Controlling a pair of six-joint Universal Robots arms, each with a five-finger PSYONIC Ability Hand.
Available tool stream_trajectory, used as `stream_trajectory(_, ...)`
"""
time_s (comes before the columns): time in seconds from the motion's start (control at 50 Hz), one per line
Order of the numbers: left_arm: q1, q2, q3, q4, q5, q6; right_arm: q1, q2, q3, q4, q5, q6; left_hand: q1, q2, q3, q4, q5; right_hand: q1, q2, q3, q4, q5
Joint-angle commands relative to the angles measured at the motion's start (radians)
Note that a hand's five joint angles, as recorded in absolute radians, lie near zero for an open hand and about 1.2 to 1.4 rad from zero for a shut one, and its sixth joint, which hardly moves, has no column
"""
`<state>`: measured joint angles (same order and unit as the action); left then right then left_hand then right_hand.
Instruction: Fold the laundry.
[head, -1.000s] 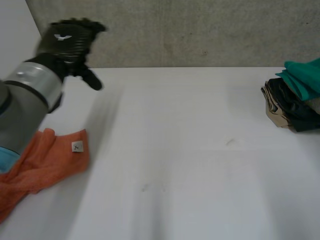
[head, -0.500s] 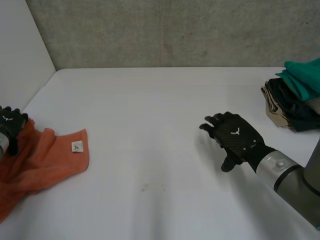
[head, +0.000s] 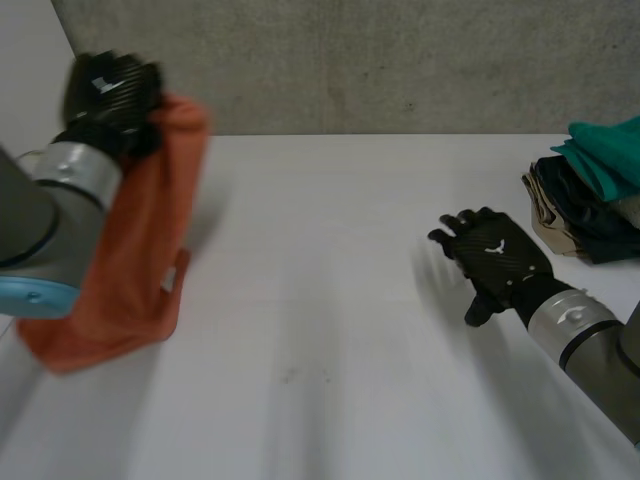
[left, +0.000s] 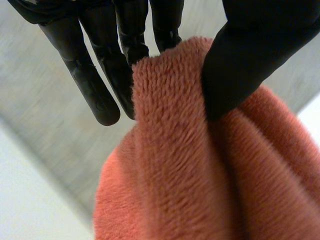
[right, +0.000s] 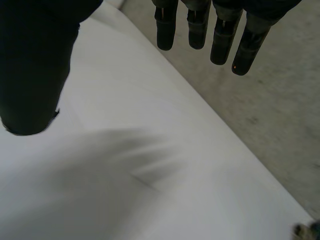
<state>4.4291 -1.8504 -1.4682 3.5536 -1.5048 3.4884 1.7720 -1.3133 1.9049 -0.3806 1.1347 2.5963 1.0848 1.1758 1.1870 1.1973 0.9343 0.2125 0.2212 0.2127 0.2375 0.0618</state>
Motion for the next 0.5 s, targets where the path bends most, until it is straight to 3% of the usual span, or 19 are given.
stream_trajectory(0.02, -0.272, -0.096, 0.127, -0.105, 0.003, -0.164, -0.025, -0.024, -0.004, -0.004, 0.057, 0.001, 0.311, 0.220, 0.209, 0.199, 0.287, -0.038, -0.047, -0.038, -0.063, -0.062)
stream_trajectory(0.04, -0.336, -0.137, 0.137, -0.119, 0.002, -0.170, -0.026, -0.024, -0.004, -0.004, 0.059, 0.001, 0.311, 0.220, 0.209, 0.199, 0.287, -0.038, -0.047, -0.038, -0.063, -0.062)
stream_trajectory(0.12, -0.446, -0.245, 0.137, -0.139, -0.006, -0.167, -0.037, -0.023, -0.006, -0.006, 0.059, 0.001, 0.311, 0.220, 0.209, 0.199, 0.287, -0.038, -0.047, -0.038, -0.063, -0.062)
stream_trajectory(0.26, -0.481, -0.339, 0.115, -0.232, -0.107, -0.178, -0.039, -0.023, -0.012, -0.004, 0.060, 0.001, 0.311, 0.220, 0.209, 0.199, 0.287, -0.038, -0.047, -0.038, -0.063, -0.062)
stream_trajectory(0.28, -0.502, -0.323, 0.092, -0.249, -0.123, -0.175, -0.039, -0.023, -0.013, -0.004, 0.062, 0.001, -0.057, -0.148, -0.160, -0.170, -0.081, -0.038, -0.047, -0.038, -0.063, -0.062)
stream_trajectory(0.32, -0.522, -0.294, 0.062, -0.251, -0.126, -0.169, -0.039, -0.023, -0.017, -0.003, 0.063, 0.001, -0.566, -0.657, -0.669, -0.679, -0.590, -0.038, -0.047, -0.038, -0.063, -0.062)
stream_trajectory(0.36, -0.524, -0.197, 0.030, -0.228, -0.127, -0.169, -0.037, -0.023, -0.020, 0.002, 0.063, 0.001, -0.893, -0.984, -0.995, -1.006, -0.917, -0.038, -0.047, -0.038, -0.063, -0.062)
stream_trajectory(0.5, -0.384, 0.022, -0.073, -0.148, -0.137, -0.164, -0.029, -0.040, -0.073, 0.060, 0.079, 0.001, -0.904, -0.995, -1.006, -1.016, -0.928, -0.038, -0.047, -0.038, -0.063, -0.062)
